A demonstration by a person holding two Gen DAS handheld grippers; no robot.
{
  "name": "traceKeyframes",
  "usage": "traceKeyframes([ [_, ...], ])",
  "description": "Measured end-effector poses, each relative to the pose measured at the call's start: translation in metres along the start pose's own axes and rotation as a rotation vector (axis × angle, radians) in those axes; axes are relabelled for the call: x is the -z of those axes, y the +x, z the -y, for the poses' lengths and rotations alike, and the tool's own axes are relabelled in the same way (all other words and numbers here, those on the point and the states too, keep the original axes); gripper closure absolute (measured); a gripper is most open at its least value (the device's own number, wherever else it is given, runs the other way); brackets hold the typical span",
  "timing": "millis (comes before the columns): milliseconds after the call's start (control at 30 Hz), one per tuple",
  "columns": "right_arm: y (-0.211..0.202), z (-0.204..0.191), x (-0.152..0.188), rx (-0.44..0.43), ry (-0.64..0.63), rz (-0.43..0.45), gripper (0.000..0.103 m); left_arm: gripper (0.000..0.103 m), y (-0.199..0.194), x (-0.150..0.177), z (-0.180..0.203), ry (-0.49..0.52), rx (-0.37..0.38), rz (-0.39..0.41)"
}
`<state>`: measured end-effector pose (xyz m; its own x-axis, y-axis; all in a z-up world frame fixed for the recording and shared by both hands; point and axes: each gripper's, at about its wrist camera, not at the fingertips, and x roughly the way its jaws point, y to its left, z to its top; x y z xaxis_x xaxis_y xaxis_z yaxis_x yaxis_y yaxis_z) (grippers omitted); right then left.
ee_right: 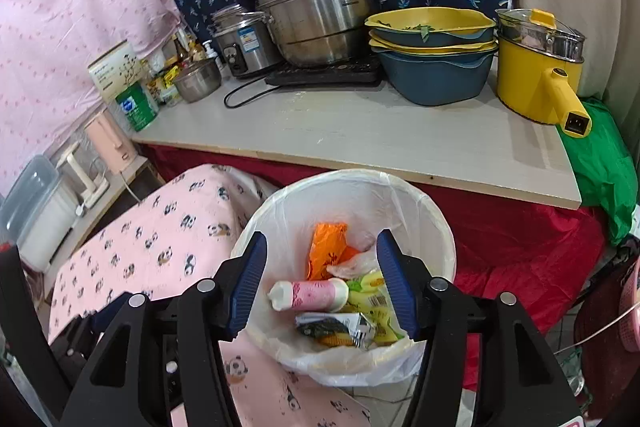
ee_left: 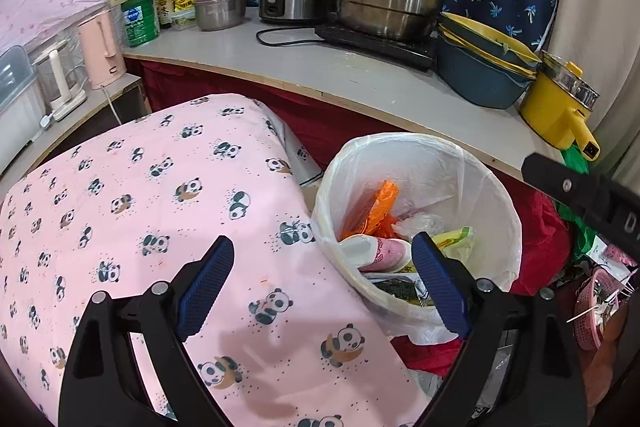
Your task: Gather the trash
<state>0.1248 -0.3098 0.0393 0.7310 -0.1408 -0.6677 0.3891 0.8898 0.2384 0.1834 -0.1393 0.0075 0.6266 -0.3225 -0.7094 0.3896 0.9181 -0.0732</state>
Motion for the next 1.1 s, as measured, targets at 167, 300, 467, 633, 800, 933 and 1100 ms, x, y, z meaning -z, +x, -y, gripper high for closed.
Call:
traceKeyframes([
  [167, -0.011, -0.009, 0.014, 0.013, -0.037, -0.011, 0.044, 0.017, -0.013, 0.005, -0.007, -0.013, -0.012, 0.007],
  [300, -0.019, -0.016, 0.023, 0.026, -0.067, -0.015, 0.041, 0.017, -0.024, 0.01, -0.012, -0.021, -0.023, 0.018],
  [467, -0.027, -0.024, 0.035, 0.032, -0.097, -0.017, 0.039, 0.017, -0.034, 0.018, -0.016, -0.025, -0.033, 0.024],
  [633, -0.033, -0.027, 0.046, 0.041, -0.105, -0.021, 0.037, 0.017, -0.043, 0.026, -0.02, -0.015, -0.058, 0.03],
  [800, -0.042, -0.026, 0.057, 0.06, -0.107, -0.02, 0.034, 0.017, -0.051, 0.034, -0.027, -0.03, -0.067, 0.031],
  [933, -0.05, -0.024, 0.066, 0.076, -0.1, -0.016, 0.029, 0.017, -0.056, 0.041, -0.03, -0.037, -0.075, 0.028],
  [1100, -0.059, -0.023, 0.075, 0.103, -0.111, -0.007, 0.021, 0.017, -0.064, 0.051, -0.029, -0.027, -0.102, 0.035],
])
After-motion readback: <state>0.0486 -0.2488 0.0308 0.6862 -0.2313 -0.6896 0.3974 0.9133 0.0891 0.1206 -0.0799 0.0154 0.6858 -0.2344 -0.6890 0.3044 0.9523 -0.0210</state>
